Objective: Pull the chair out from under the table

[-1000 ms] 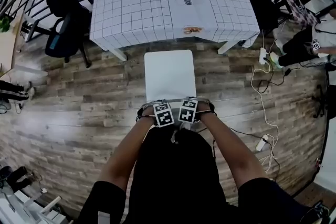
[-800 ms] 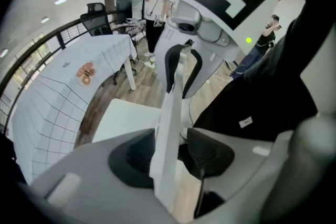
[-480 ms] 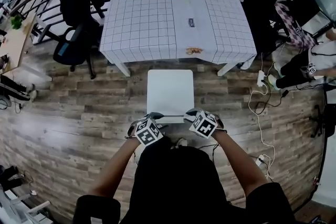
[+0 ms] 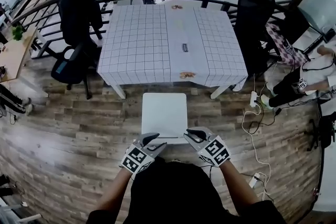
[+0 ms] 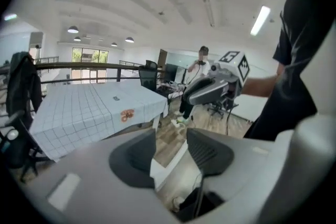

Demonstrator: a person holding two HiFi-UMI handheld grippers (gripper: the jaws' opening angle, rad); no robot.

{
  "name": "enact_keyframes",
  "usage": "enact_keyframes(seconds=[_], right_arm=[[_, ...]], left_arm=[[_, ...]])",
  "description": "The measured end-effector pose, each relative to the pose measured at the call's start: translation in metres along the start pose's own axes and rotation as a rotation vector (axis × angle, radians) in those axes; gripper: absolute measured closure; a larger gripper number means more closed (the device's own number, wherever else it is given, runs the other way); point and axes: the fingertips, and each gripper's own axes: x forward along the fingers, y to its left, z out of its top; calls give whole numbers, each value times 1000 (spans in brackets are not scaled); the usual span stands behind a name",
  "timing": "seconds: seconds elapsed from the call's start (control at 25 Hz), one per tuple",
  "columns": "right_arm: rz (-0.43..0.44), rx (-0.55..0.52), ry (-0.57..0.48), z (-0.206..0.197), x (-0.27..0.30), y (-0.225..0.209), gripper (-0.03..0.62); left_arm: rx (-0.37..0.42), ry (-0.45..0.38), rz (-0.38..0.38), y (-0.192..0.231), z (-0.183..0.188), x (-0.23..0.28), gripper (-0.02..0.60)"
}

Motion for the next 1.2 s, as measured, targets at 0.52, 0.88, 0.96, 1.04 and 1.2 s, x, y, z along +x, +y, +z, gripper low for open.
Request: enact_keyframes(seconds=[0.52, 0.88, 0.96, 1.04, 1.2], right_arm=[[-142, 89, -408, 119, -31, -11, 595], [-232, 81, -410, 146, -33, -2, 595], [-245, 61, -416, 153, -38, -6, 595], [-264, 59, -436, 150, -43, -10, 595], [-278, 71, -480, 159, -52, -3, 595]], left_arm=[[-62, -419, 73, 2, 126, -52, 571], [-69, -484, 169, 14, 146, -81, 571], [-83, -499, 204, 17, 155, -82, 571], [-115, -526, 244, 17, 158, -79, 571], [-94, -577, 332, 18, 176, -91, 571]])
